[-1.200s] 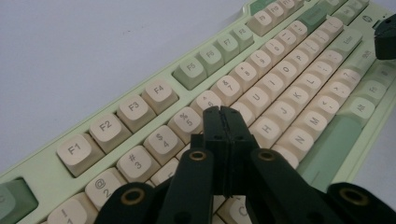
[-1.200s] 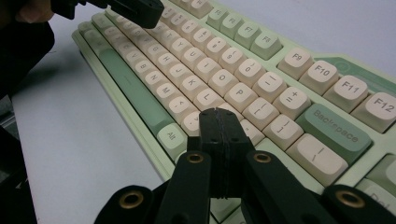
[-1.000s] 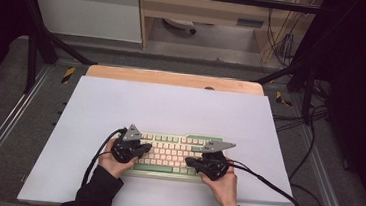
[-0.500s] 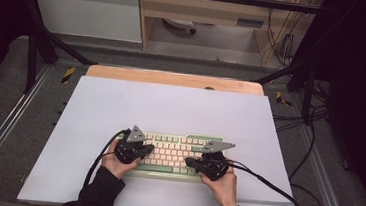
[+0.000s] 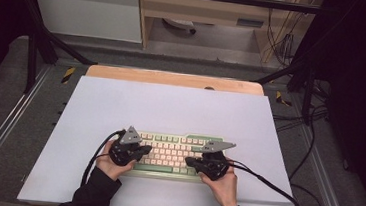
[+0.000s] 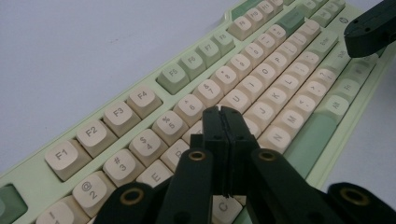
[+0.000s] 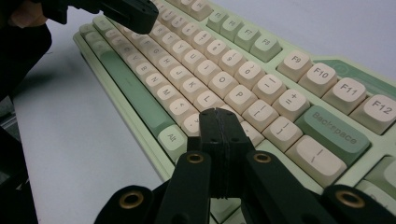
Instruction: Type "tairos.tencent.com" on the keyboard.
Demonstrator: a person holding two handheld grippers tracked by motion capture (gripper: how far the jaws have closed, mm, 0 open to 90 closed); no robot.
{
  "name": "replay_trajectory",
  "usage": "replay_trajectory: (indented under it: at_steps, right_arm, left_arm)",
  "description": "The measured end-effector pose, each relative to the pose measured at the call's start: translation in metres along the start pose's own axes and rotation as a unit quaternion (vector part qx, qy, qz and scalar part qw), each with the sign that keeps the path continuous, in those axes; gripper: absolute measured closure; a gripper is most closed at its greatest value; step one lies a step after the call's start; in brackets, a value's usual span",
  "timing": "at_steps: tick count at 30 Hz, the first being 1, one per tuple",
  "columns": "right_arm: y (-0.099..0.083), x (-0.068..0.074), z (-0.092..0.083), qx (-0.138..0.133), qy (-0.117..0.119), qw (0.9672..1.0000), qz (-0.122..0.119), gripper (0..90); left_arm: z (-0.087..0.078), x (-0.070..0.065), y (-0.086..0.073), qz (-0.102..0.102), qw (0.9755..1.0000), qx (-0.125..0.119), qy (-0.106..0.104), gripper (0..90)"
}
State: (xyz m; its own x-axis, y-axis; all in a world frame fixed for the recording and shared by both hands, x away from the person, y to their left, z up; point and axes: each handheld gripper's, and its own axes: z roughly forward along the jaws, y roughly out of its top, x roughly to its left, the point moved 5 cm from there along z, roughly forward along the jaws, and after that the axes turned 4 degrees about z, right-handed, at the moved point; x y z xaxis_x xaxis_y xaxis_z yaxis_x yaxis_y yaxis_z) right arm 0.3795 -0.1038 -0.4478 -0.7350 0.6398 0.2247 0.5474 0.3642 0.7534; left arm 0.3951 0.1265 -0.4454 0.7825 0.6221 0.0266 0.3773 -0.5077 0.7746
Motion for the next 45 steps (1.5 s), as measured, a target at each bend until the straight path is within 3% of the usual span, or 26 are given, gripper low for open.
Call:
replay_trajectory:
  at_steps: [12, 27, 37, 45]
  right_arm:
    - [0.001, 0.000, -0.001, -0.003, 0.001, 1.0000, -0.002, 90.0]
    - [0.004, 0.000, 0.001, -0.002, 0.003, 1.0000, 0.003, 90.0]
    - [0.012, 0.007, 0.012, 0.002, 0.010, 0.9999, -0.005, 90.0]
    - [0.007, 0.009, 0.023, 0.012, 0.017, 0.9998, -0.003, 90.0]
  left_arm:
    - [-0.014, 0.003, -0.009, -0.004, 1.0000, -0.003, -0.003, 88.9]
    - [-0.032, 0.014, -0.030, -0.023, 0.9997, -0.003, 0.008, 88.6]
    - [-0.037, 0.016, -0.037, -0.027, 0.9996, -0.004, 0.010, 89.6]
    - [-0.039, 0.019, -0.042, -0.033, 0.9994, -0.003, 0.009, 89.8]
